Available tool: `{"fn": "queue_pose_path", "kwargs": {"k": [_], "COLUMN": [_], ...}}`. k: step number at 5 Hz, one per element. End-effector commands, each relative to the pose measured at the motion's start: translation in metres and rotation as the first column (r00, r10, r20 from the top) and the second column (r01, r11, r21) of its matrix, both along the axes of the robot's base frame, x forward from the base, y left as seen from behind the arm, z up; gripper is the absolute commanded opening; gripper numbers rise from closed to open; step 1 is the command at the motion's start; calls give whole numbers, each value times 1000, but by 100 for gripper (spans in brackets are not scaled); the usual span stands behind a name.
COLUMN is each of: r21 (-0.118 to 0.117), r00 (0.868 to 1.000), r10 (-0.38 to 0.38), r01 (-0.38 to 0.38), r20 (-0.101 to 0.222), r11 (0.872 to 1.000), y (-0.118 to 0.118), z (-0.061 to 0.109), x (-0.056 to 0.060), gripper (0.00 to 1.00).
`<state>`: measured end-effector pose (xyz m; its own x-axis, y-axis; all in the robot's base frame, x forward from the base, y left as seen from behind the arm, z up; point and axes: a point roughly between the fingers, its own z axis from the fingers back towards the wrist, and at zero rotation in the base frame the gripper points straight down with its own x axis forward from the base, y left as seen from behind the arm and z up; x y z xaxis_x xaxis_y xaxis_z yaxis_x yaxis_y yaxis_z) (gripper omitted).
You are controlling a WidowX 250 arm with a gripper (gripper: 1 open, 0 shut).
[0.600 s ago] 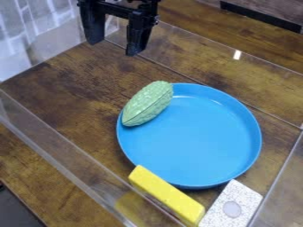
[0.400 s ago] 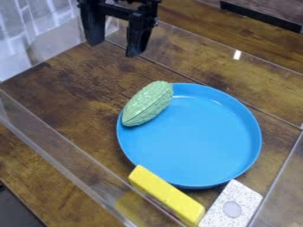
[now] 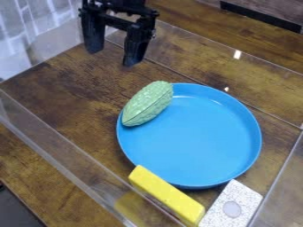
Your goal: Put the yellow block in the blue tray
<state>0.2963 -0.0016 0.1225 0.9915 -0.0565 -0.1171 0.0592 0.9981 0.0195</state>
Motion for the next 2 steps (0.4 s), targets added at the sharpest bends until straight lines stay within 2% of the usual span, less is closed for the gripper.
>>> {"fn": "queue_pose_path", "kwargs": {"k": [1, 2], "r21": [13, 7], "r00": [998, 998], "r10": [-13, -9], "r01": [13, 8], "r20": [62, 60], "r11": [1000, 1000], "y": [4, 5], "z": [22, 24], "x": [11, 12], "gripper": [100, 100]}}
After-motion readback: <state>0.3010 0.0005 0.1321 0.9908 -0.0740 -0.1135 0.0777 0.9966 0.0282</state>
